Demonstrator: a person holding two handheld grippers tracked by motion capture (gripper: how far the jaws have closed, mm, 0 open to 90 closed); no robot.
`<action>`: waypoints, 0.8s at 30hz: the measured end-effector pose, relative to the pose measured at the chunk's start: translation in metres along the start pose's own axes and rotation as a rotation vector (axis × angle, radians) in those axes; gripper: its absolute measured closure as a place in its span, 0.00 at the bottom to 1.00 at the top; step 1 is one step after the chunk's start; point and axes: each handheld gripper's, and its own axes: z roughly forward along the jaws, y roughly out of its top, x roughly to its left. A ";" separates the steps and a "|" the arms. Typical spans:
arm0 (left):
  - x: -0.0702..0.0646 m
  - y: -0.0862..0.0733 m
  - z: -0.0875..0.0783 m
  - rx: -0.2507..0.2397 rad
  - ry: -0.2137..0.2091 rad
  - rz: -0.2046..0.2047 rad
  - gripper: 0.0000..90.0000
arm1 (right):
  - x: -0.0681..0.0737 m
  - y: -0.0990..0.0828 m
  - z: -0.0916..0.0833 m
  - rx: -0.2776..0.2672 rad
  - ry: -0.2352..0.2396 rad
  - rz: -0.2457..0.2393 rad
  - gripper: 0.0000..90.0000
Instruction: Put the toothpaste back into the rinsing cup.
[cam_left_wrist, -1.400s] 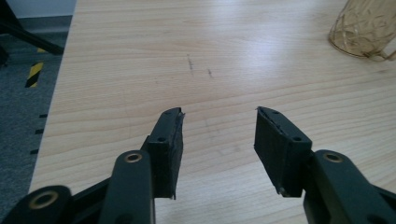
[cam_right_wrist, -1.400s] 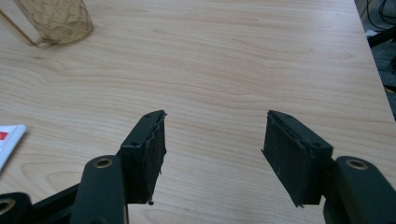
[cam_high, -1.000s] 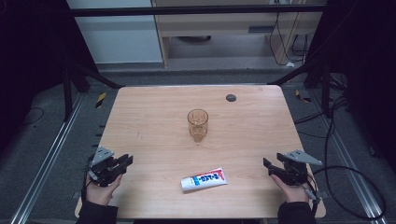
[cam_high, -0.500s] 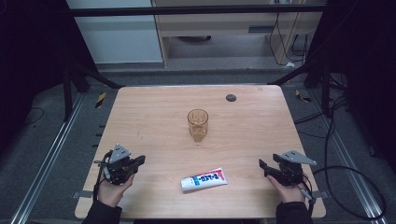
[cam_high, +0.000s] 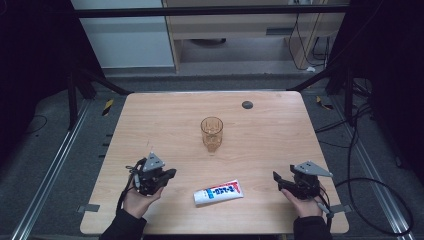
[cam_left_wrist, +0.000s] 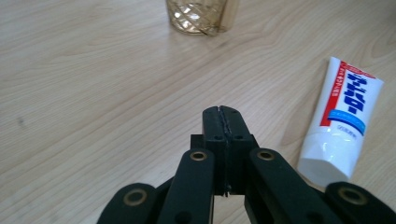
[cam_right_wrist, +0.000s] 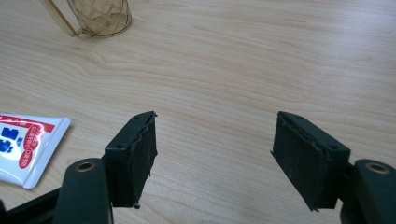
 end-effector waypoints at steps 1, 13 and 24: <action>0.000 0.000 0.000 0.000 0.000 0.000 0.99 | 0.000 0.000 0.000 0.000 0.000 0.000 0.33; -0.031 0.007 0.032 0.090 -0.073 0.082 0.99 | -0.001 -0.003 0.004 0.013 -0.015 -0.002 0.28; -0.044 0.002 0.046 0.149 -0.117 0.117 0.99 | -0.006 -0.005 0.005 0.029 -0.023 0.006 0.26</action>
